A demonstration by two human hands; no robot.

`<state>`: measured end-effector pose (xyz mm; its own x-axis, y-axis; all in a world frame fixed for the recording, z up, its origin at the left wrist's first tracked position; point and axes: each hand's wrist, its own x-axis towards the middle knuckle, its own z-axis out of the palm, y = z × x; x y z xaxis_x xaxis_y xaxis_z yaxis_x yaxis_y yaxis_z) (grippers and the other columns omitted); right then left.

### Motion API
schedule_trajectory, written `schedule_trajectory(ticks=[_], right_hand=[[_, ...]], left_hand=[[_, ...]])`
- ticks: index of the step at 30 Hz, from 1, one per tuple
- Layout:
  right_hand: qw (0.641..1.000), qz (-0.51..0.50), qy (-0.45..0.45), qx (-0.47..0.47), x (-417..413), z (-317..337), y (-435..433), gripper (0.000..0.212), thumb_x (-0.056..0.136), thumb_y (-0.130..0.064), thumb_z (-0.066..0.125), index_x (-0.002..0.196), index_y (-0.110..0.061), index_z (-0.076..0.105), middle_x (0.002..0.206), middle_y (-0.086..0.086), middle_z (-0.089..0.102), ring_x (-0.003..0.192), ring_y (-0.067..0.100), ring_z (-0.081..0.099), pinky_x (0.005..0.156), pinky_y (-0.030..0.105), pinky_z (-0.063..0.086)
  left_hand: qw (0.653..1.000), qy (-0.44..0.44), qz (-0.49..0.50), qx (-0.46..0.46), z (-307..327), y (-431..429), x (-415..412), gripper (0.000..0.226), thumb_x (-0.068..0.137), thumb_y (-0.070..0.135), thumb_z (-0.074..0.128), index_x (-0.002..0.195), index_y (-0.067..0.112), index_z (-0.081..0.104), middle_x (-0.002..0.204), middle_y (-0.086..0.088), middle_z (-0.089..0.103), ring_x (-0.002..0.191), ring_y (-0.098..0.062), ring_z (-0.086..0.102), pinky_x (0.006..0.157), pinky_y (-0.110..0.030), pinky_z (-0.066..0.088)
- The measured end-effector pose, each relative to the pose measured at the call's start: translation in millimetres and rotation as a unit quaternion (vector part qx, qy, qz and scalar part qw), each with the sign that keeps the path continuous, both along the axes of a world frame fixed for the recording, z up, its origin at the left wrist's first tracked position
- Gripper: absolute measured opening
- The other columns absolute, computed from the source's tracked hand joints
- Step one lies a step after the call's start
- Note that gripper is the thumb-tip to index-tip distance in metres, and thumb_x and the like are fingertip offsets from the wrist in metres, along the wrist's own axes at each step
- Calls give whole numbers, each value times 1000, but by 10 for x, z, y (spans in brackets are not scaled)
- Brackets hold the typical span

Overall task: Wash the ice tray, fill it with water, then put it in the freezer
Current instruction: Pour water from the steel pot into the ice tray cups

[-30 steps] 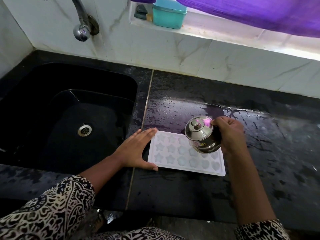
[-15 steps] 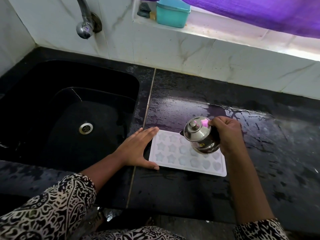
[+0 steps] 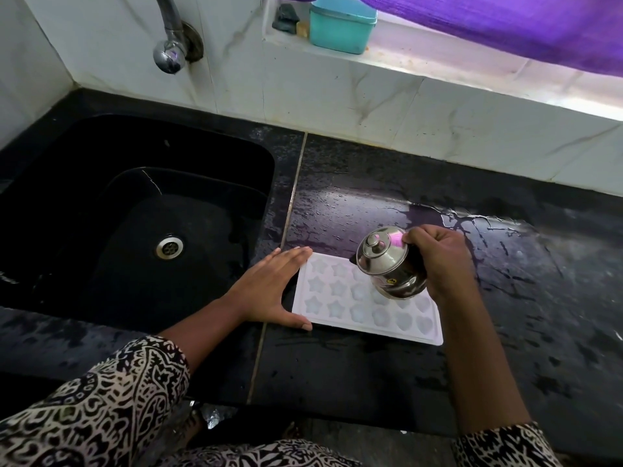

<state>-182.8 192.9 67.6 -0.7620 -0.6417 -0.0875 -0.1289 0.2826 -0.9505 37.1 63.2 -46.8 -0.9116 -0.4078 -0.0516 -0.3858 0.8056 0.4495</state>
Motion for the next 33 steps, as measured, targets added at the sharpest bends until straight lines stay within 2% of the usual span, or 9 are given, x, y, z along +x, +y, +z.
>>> schedule_trajectory(ticks=[4,8,12,15,20,30,33], right_hand=[[1000,4,-7,-1,-4,-29,-20,28,79,-3,58,54,-7,47,45,0,40,38,4,37,40,13,37],[1000,11,4,5,-9,-61,-49,25,79,-4,59,56,-6,48,48,3,39,39,6,38,40,16,37],[1000,16,9,4,-15,-83,-64,29,80,-3,59,54,-7,47,40,-5,40,37,5,38,41,14,36],[1000,19,19,10,-26,-87,-75,20,79,-5,60,61,-1,52,49,6,39,46,13,38,47,19,36],[999,23,24,15,-33,-80,-72,17,79,-6,60,65,3,55,52,8,39,48,15,38,48,21,36],[999,16,24,14,-22,-47,-33,25,80,-6,59,57,-5,50,46,1,43,38,4,41,41,15,39],[999,12,28,14,-29,-39,-27,24,80,-6,59,58,-3,51,49,5,42,39,3,41,42,15,39]], left_hand=[[1000,-4,2,-2,-10,1,0,130,54,91,52,153,21,5,161,4,7,147,-10,8,121,-37,6],[1000,-2,6,-3,-20,3,5,130,52,93,48,153,22,5,161,3,1,148,-12,6,121,-38,7],[1000,0,10,0,-5,7,7,130,53,90,53,153,23,6,161,3,-4,148,-13,3,121,-35,5],[1000,5,10,-2,5,9,4,130,53,90,54,153,21,8,161,2,-7,147,-14,4,120,-33,4],[1000,5,8,-5,15,11,1,130,52,91,52,153,20,9,161,3,-8,148,-15,4,120,-34,5],[1000,2,7,-2,19,6,3,130,52,91,52,153,21,7,161,6,-7,147,-12,2,119,-32,2],[1000,8,6,-2,21,10,3,129,53,89,55,153,21,8,161,6,-4,147,-10,3,119,-31,0]])
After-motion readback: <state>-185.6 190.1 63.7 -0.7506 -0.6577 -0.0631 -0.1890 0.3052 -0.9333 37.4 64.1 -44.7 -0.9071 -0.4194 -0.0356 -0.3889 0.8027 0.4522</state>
